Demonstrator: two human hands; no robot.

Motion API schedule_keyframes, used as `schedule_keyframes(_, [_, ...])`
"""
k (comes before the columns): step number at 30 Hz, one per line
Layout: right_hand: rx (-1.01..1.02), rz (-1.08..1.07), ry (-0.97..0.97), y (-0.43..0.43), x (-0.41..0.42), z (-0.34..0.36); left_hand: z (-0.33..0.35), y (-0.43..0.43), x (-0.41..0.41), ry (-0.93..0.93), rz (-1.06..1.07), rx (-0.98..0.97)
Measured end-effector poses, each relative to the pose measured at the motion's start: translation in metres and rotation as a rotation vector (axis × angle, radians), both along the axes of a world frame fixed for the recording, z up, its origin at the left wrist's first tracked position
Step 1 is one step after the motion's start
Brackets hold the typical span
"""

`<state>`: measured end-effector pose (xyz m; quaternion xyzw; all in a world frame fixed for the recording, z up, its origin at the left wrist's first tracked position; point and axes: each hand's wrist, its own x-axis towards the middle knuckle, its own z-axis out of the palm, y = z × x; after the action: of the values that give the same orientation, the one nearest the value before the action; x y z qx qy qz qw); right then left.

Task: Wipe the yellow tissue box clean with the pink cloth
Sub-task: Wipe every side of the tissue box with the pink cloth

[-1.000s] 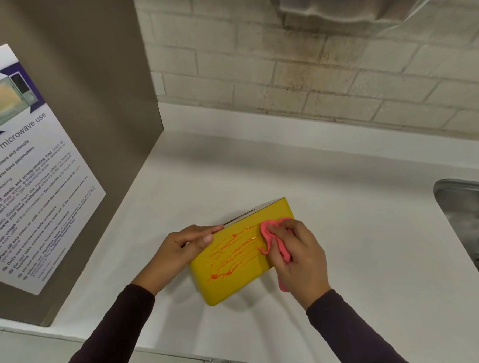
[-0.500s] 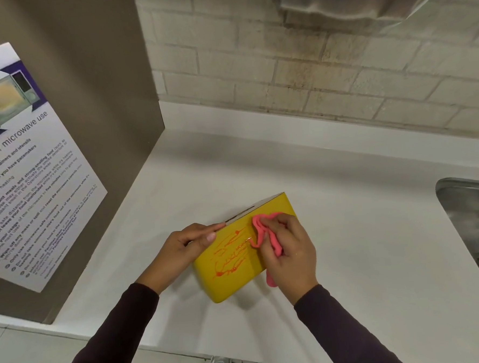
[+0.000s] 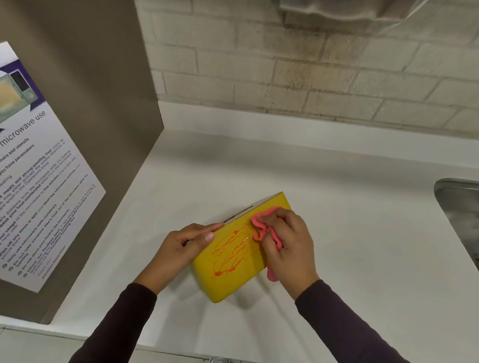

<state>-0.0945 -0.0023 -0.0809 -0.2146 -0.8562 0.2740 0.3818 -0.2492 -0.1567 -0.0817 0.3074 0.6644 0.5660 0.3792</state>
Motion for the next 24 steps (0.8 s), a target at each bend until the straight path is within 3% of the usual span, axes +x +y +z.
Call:
schedule_keyframes(3, [0.087, 0.069, 0.01, 0.012, 0.009, -0.005, 0.0, 0.0, -0.001, 0.001, -0.011, 0.0])
schedule_keyframes(8, [-0.231, -0.105, 0.101, 0.007, -0.003, 0.005, 0.001, 0.001, 0.001, -0.006, -0.009, 0.0])
schedule_keyframes(10, [-0.267, -0.109, 0.128, 0.0, -0.01, 0.006, 0.001, 0.001, 0.001, -0.005, -0.004, 0.004])
schedule_keyframes(19, [0.042, 0.098, 0.054, 0.008, 0.006, -0.012, -0.002, 0.0, 0.003, 0.012, 0.003, 0.015])
schedule_keyframes(24, [-0.269, -0.091, 0.141, 0.008, -0.006, -0.003, -0.003, 0.001, 0.005, 0.001, 0.022, 0.014])
